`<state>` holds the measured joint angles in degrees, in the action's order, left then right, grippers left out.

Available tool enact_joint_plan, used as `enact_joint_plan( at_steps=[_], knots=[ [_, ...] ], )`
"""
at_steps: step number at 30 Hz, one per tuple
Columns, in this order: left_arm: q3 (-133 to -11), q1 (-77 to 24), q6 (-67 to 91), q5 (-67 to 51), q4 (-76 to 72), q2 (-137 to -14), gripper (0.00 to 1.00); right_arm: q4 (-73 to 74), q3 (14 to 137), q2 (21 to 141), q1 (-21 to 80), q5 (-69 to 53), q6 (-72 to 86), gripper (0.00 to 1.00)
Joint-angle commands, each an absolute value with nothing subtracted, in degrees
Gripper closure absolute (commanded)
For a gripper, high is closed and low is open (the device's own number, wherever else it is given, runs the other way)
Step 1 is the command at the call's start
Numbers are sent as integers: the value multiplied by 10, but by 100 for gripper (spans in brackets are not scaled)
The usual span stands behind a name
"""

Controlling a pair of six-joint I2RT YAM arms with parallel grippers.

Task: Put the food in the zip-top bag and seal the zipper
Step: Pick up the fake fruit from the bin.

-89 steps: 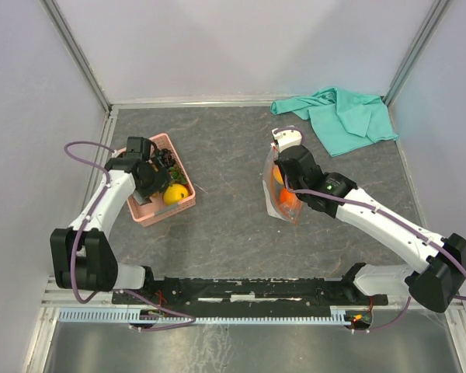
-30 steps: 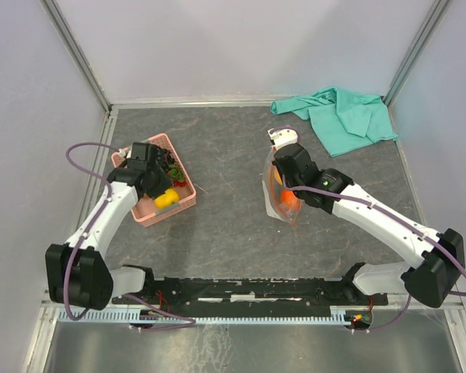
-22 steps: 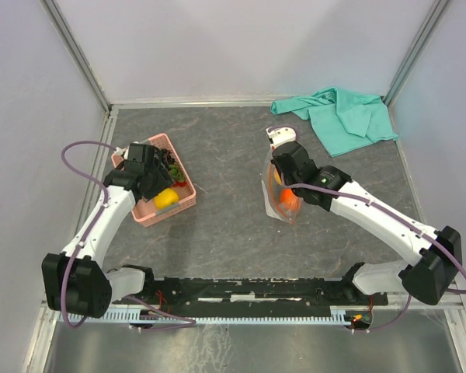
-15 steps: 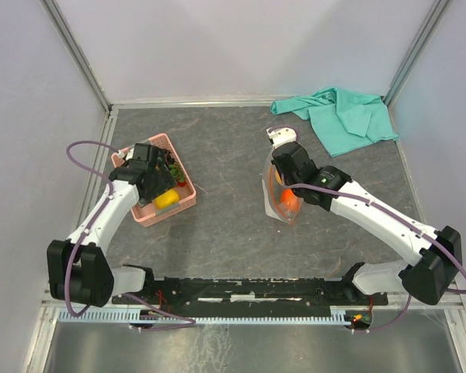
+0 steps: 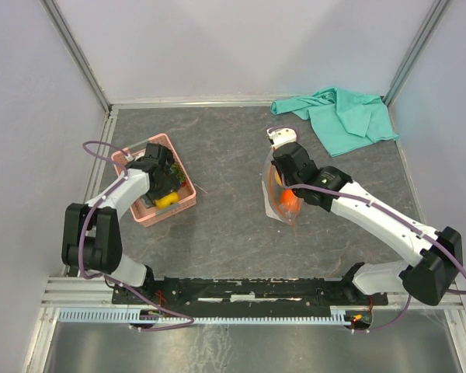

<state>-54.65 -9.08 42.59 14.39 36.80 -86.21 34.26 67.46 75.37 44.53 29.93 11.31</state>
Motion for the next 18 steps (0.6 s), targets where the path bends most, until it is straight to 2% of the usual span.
enact_joint_plan(
  at_steps=[1, 18],
  knots=[
    [-547, -92, 451, 152, 344, -878, 11, 322, 671, 739, 448, 298, 117, 96],
    [-524, -93, 444, 142, 334, -894, 10, 316, 680, 765, 448, 290, 114, 96]
  ],
)
